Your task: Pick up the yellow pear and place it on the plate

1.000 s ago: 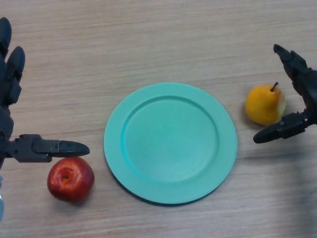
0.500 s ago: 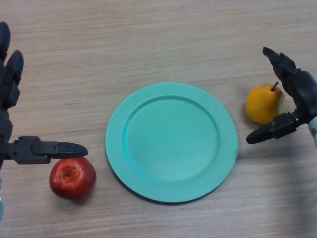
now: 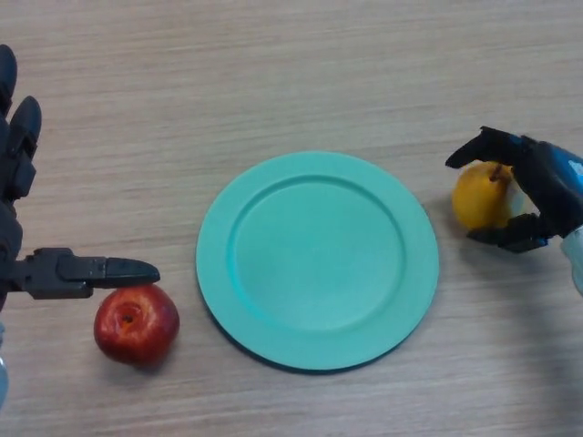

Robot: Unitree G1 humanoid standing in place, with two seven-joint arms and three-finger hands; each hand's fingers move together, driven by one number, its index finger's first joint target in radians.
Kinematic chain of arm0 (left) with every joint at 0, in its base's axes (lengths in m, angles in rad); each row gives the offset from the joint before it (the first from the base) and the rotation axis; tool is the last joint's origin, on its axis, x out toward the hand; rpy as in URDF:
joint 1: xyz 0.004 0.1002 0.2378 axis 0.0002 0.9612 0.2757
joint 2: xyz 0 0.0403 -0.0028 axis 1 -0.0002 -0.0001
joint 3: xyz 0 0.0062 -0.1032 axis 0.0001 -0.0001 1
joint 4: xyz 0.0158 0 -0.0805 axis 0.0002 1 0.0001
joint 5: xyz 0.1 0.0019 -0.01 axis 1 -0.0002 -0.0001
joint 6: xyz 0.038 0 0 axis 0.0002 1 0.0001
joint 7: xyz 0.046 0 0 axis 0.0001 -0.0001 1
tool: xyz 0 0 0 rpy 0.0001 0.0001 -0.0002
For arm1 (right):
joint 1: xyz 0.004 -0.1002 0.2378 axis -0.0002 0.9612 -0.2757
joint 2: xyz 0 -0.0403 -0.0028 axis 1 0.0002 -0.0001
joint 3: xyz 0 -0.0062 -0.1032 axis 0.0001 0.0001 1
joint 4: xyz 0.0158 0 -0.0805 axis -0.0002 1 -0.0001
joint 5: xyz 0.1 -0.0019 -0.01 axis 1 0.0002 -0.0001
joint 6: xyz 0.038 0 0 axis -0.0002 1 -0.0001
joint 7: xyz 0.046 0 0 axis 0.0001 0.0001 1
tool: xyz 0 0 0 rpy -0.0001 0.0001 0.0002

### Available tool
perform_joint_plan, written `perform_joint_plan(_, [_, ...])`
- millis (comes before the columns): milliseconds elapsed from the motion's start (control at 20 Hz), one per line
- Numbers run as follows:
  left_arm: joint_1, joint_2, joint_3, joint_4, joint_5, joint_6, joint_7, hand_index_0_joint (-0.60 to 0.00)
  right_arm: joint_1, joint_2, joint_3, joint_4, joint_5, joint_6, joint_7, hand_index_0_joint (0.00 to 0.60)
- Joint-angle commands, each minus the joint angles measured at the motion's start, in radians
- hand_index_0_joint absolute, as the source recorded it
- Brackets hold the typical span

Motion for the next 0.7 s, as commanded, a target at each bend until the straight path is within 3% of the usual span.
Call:
perform_joint_plan(50, [-0.039,0.034,0.043,-0.050,0.007,-0.164,0.036,0.000,-0.062,-0.059,-0.087,-0.072,0.066,-0.113,-0.054,0.600])
perform_joint_plan(200, [-0.042,0.038,0.039,-0.055,0.006,-0.152,0.035,0.000,-0.047,-0.060,-0.124,-0.156,0.097,-0.098,-0.008,0.600])
perform_joint_plan(350, [-0.039,0.034,0.039,-0.062,-0.009,-0.152,0.030,0.000,0.015,-0.028,-0.151,-0.345,0.181,-0.037,0.083,0.600])
perform_joint_plan(400, [-0.037,0.033,0.036,-0.063,-0.008,-0.153,0.030,0.000,0.062,0.002,-0.159,-0.475,0.250,0.018,0.160,0.600])
perform_joint_plan(450, [-0.036,0.032,0.035,-0.064,-0.008,-0.154,0.030,0.000,0.074,0.010,-0.156,-0.514,0.257,0.042,0.168,0.600])
perform_joint_plan(550, [-0.031,0.034,0.035,-0.075,-0.017,-0.140,0.021,0.000,0.163,0.074,-0.150,-0.732,0.393,0.191,0.305,0.600])
perform_joint_plan(600, [-0.029,0.030,0.032,-0.075,-0.015,-0.137,0.020,0.000,0.221,0.136,-0.144,-0.918,0.553,0.366,0.394,0.600])
perform_joint_plan(650, [-0.029,0.030,0.032,-0.075,-0.014,-0.136,0.020,0.000,0.236,0.142,-0.131,-0.964,0.561,0.403,0.389,0.600])
perform_joint_plan(700, [-0.027,0.030,0.032,-0.079,-0.015,-0.130,0.017,0.000,0.281,0.185,-0.111,-1.100,0.695,0.577,0.439,0.600])
